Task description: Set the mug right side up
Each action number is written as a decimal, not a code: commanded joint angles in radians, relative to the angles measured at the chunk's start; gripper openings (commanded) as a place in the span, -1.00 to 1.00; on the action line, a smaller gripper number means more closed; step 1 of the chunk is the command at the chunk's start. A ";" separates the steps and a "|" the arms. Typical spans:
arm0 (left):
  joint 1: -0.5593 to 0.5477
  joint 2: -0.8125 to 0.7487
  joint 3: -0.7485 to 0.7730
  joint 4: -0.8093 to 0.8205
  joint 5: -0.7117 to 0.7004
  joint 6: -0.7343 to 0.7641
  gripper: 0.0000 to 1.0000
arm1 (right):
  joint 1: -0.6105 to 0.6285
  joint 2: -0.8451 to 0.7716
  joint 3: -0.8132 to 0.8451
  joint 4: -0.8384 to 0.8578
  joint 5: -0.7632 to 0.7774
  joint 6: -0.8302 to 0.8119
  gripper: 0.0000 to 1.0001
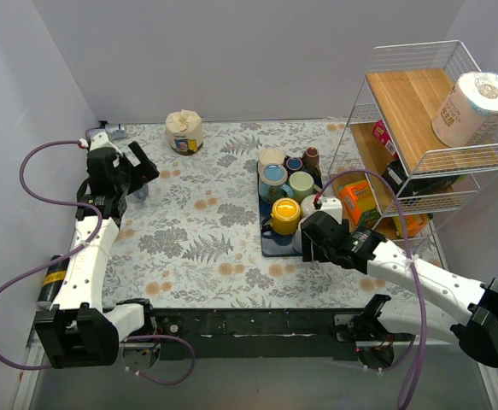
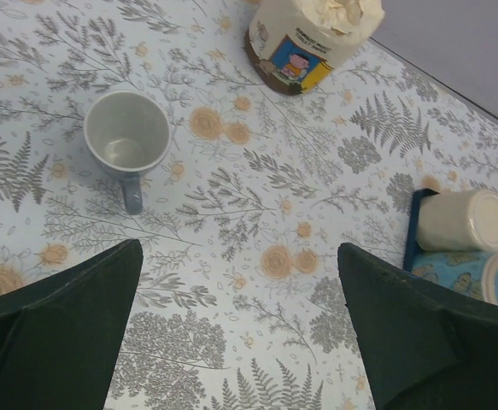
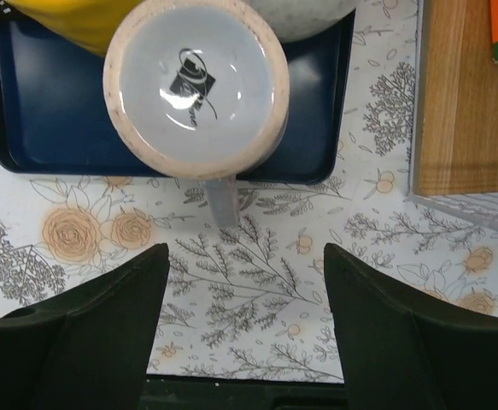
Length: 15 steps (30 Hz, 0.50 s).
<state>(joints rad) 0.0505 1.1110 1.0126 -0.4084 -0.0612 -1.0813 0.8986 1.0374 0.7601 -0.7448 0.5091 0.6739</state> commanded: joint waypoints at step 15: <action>0.005 -0.045 0.015 0.003 0.233 -0.061 0.96 | -0.058 0.116 -0.093 0.324 0.031 -0.112 -0.18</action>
<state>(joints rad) 0.0505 1.0950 1.0126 -0.4110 0.1299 -1.1240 0.8452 1.1503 0.6876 -0.4843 0.5087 0.5800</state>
